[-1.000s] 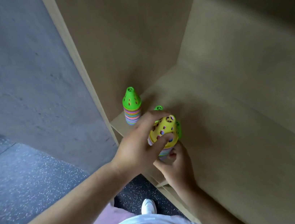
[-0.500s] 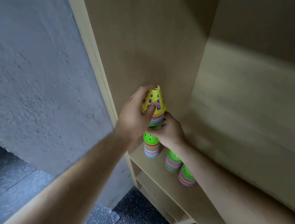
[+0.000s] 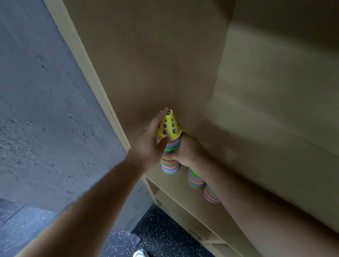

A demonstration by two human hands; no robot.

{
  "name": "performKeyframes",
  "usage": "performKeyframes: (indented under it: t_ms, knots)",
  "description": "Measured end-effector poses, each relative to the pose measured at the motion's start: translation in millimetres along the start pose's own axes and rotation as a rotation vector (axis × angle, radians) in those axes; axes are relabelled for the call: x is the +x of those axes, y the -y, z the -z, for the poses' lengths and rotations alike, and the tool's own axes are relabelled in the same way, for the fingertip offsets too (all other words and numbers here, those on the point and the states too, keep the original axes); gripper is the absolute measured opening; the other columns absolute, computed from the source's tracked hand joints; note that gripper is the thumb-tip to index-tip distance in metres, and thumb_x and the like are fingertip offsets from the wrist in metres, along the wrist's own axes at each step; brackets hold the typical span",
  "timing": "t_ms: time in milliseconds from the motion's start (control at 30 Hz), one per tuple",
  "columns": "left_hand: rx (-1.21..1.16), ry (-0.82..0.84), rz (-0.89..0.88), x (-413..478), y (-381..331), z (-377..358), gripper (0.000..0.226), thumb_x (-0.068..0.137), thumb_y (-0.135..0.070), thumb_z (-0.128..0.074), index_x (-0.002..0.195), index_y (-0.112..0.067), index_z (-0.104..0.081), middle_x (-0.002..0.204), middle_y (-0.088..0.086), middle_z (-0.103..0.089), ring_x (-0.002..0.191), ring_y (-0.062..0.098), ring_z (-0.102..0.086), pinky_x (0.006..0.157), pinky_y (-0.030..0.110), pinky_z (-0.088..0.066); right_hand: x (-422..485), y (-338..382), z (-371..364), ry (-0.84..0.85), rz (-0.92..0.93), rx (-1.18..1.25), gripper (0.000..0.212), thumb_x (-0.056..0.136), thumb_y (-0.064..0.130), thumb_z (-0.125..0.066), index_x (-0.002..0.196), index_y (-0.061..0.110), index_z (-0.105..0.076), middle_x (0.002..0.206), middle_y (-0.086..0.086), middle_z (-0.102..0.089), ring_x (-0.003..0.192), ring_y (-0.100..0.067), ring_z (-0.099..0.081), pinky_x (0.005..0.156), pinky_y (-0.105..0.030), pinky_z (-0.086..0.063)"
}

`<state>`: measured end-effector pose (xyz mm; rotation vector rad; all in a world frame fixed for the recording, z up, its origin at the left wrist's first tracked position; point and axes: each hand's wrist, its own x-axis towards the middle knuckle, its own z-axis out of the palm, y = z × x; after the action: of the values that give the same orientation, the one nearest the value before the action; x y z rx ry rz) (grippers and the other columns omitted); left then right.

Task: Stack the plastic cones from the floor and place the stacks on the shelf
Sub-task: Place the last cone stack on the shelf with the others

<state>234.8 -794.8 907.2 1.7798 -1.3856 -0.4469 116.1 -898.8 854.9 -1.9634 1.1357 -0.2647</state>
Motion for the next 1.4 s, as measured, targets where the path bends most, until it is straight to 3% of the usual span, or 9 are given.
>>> performKeyframes:
  t_ms: [133, 300, 400, 567, 733, 933, 1033, 1200, 1400]
  knots:
    - [0.21, -0.109, -0.113, -6.5, -5.7, -5.8, 0.082, 0.088, 0.0, -0.067, 0.161, -0.022, -0.035, 0.169, 0.004, -0.03, 0.156, 0.024, -0.029, 0.125, 0.045, -0.03, -31.9, -2.2, 30.4, -0.107, 0.083, -0.137, 0.071, 0.071, 0.043, -0.085, 0.127, 0.011, -0.056, 0.117, -0.009, -0.067, 0.11, -0.027, -0.061, 0.089, -0.034, -0.05]
    - [0.328, -0.179, -0.286, -36.4, -39.4, -47.5, 0.062, 0.083, -0.011, -0.064, 0.144, -0.011, -0.058, 0.158, 0.01, -0.047, 0.148, 0.031, -0.042, 0.114, 0.05, -0.04, -99.3, -46.8, 59.0, -0.477, 0.279, -0.019, 0.045, 0.082, 0.026, -0.076, 0.122, 0.009, -0.063, 0.106, -0.005, -0.068, 0.102, -0.026, -0.061, 0.09, -0.031, -0.048]
    - [0.374, -0.172, -0.308, -53.4, -53.1, -81.6, 0.055, 0.083, -0.015, -0.062, 0.138, -0.011, -0.063, 0.153, 0.008, -0.053, 0.149, 0.027, -0.039, 0.121, 0.047, -0.027, -124.0, -83.1, 67.1, -0.543, 0.261, 0.026, 0.042, 0.083, 0.022, -0.073, 0.12, 0.006, -0.062, 0.109, -0.007, -0.064, 0.099, -0.023, -0.059, 0.089, -0.027, -0.048]
    - [0.321, 0.032, -0.332, -67.0, -51.9, -129.5, 0.05, 0.089, -0.02, -0.061, 0.137, -0.008, -0.062, 0.15, 0.011, -0.055, 0.142, 0.031, -0.047, 0.118, 0.047, -0.035, -144.9, -135.0, 69.4, -0.478, 0.179, 0.025, 0.051, 0.084, 0.029, -0.062, 0.127, 0.003, -0.056, 0.118, -0.009, -0.059, 0.107, -0.024, -0.057, 0.095, -0.038, -0.05]
    - [0.376, 0.317, -0.254, -70.8, -49.2, -160.4, 0.068, 0.085, -0.031, -0.047, 0.149, -0.008, -0.053, 0.157, 0.012, -0.05, 0.138, 0.036, -0.055, 0.114, 0.051, -0.042, -143.2, -176.9, 57.5, -0.277, 0.013, -0.066, 0.073, 0.078, 0.04, -0.064, 0.135, -0.002, -0.048, 0.129, -0.019, -0.054, 0.118, -0.037, -0.055, 0.103, -0.049, -0.046]
    - [0.258, 0.273, -0.167, -77.5, -41.3, -170.1, 0.053, 0.089, -0.012, -0.057, 0.142, -0.005, -0.061, 0.148, 0.016, -0.058, 0.122, 0.04, -0.066, 0.102, 0.053, -0.054, -120.6, -174.2, 46.3, -0.052, -0.089, -0.053, 0.08, 0.064, 0.037, -0.088, 0.13, 0.006, -0.055, 0.124, -0.015, -0.065, 0.116, -0.032, -0.061, 0.098, -0.04, -0.049]
    - [0.188, 0.221, -0.174, -84.5, -34.8, -166.2, 0.048, 0.092, -0.001, -0.065, 0.139, -0.006, -0.064, 0.147, 0.014, -0.06, 0.125, 0.034, -0.064, 0.105, 0.037, -0.05, -109.8, -182.1, 30.6, -0.005, -0.159, 0.082, 0.092, 0.044, 0.054, -0.09, 0.126, 0.024, -0.058, 0.115, -0.003, -0.071, 0.105, -0.019, -0.069, 0.09, -0.042, -0.055]
    - [0.089, 0.181, -0.126, -91.4, -28.6, -161.5, 0.044, 0.094, -0.008, -0.059, 0.137, -0.009, -0.066, 0.147, 0.009, -0.06, 0.128, 0.029, -0.062, 0.104, 0.037, -0.052, -93.9, -212.4, -10.7, -0.023, -0.142, 0.178, 0.065, 0.045, 0.048, -0.09, 0.103, 0.05, -0.061, 0.102, 0.004, -0.074, 0.094, -0.011, -0.072, 0.084, -0.045, -0.058]
    - [0.04, 0.16, -0.159, -95.3, -31.9, -154.2, 0.043, 0.097, -0.009, -0.058, 0.14, -0.009, -0.063, 0.149, 0.01, -0.058, 0.133, 0.027, -0.057, 0.108, 0.039, -0.049, -109.4, -203.5, -9.8, -0.115, -0.081, 0.298, 0.049, 0.058, 0.021, -0.092, 0.101, 0.021, -0.068, 0.09, -0.001, -0.076, 0.082, -0.013, -0.071, 0.073, -0.052, -0.057]
